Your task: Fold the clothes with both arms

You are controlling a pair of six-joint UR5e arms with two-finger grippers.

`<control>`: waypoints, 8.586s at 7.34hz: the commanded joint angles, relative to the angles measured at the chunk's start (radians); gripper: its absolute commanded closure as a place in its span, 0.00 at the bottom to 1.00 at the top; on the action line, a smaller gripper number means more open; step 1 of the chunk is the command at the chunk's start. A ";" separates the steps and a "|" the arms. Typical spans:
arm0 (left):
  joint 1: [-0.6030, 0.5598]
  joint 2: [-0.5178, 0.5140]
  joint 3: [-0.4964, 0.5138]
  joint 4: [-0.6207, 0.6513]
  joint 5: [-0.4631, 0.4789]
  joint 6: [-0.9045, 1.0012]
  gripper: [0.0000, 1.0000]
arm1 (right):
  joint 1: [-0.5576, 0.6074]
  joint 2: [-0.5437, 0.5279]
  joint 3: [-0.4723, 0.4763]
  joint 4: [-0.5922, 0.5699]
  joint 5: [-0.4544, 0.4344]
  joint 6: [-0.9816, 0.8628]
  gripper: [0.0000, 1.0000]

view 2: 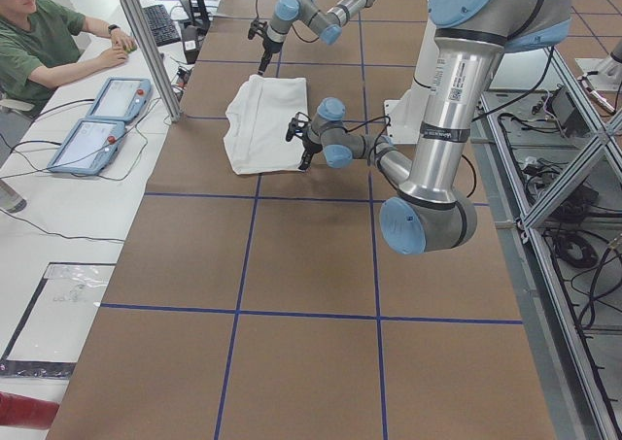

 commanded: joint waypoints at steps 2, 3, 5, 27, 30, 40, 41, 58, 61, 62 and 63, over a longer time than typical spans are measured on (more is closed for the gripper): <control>0.005 0.000 -0.001 0.002 0.000 -0.001 1.00 | -0.003 -0.003 0.000 0.001 -0.002 0.000 0.00; 0.008 0.000 -0.002 0.002 0.008 -0.008 1.00 | -0.004 -0.003 0.000 0.001 -0.002 0.000 0.00; -0.003 0.017 -0.021 0.006 0.028 0.017 1.00 | -0.004 -0.002 0.003 0.001 -0.002 0.006 0.00; -0.438 -0.356 0.648 -0.256 -0.027 0.426 0.00 | -0.231 0.122 -0.254 0.277 -0.200 0.379 0.36; -0.437 -0.356 0.648 -0.256 -0.027 0.426 0.00 | -0.231 0.127 -0.254 0.254 -0.200 0.384 0.84; -0.431 -0.330 0.619 -0.258 -0.027 0.410 0.00 | -0.295 -0.223 0.301 0.031 -0.198 0.307 1.00; -0.431 -0.328 0.616 -0.258 -0.029 0.410 0.00 | -0.372 -0.211 0.347 -0.047 -0.261 0.392 1.00; -0.421 -0.291 0.554 -0.255 -0.067 0.404 0.00 | -0.124 0.372 -0.517 0.079 -0.183 0.244 0.00; -0.421 -0.291 0.556 -0.255 -0.067 0.404 0.00 | -0.129 0.366 -0.562 0.076 -0.189 0.240 0.00; -0.421 -0.291 0.556 -0.256 -0.067 0.404 0.00 | -0.135 0.365 -0.562 0.076 -0.200 0.240 0.00; -0.421 -0.291 0.556 -0.255 -0.067 0.404 0.00 | -0.139 0.363 -0.562 0.078 -0.205 0.240 0.00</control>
